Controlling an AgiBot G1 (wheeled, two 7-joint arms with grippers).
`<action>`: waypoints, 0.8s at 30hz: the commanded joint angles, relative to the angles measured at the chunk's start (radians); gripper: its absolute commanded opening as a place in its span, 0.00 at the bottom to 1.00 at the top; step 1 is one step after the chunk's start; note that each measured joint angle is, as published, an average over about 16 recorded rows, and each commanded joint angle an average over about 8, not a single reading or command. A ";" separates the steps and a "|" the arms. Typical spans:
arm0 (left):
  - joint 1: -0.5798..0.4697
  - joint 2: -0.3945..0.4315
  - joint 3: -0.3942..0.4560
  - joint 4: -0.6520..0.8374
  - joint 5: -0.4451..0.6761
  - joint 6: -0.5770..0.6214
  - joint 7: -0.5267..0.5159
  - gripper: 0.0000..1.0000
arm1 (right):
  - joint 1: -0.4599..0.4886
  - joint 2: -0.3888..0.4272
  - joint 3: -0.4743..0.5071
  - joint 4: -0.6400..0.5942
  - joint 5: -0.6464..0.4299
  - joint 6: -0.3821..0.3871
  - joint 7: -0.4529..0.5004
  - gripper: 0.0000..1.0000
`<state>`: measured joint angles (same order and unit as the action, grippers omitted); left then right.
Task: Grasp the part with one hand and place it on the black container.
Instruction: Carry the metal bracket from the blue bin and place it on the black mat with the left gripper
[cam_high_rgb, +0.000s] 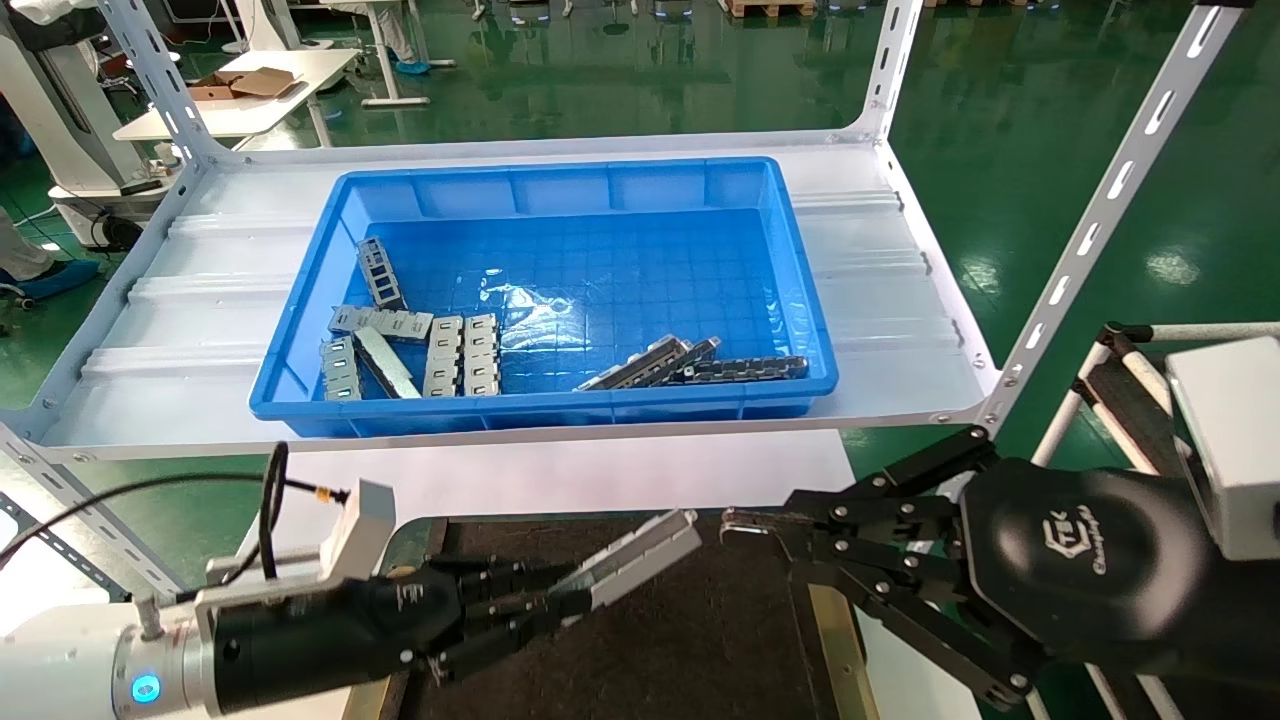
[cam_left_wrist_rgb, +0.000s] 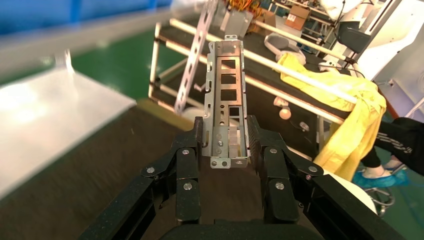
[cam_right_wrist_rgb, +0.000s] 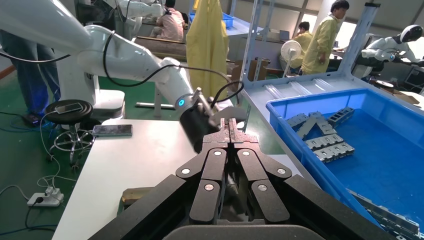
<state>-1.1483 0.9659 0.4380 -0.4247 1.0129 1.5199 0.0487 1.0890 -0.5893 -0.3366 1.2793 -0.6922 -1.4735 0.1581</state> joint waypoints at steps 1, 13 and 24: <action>0.049 -0.010 0.000 -0.042 -0.009 -0.016 -0.022 0.00 | 0.000 0.000 0.000 0.000 0.000 0.000 0.000 0.00; 0.270 0.024 -0.023 -0.265 -0.034 -0.293 -0.157 0.00 | 0.000 0.000 0.000 0.000 0.000 0.000 0.000 0.00; 0.416 0.108 -0.004 -0.474 0.042 -0.746 -0.356 0.00 | 0.000 0.000 -0.001 0.000 0.000 0.000 0.000 0.00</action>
<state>-0.7417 1.0745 0.4400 -0.8885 1.0565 0.7899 -0.3080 1.0891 -0.5891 -0.3372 1.2793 -0.6917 -1.4733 0.1578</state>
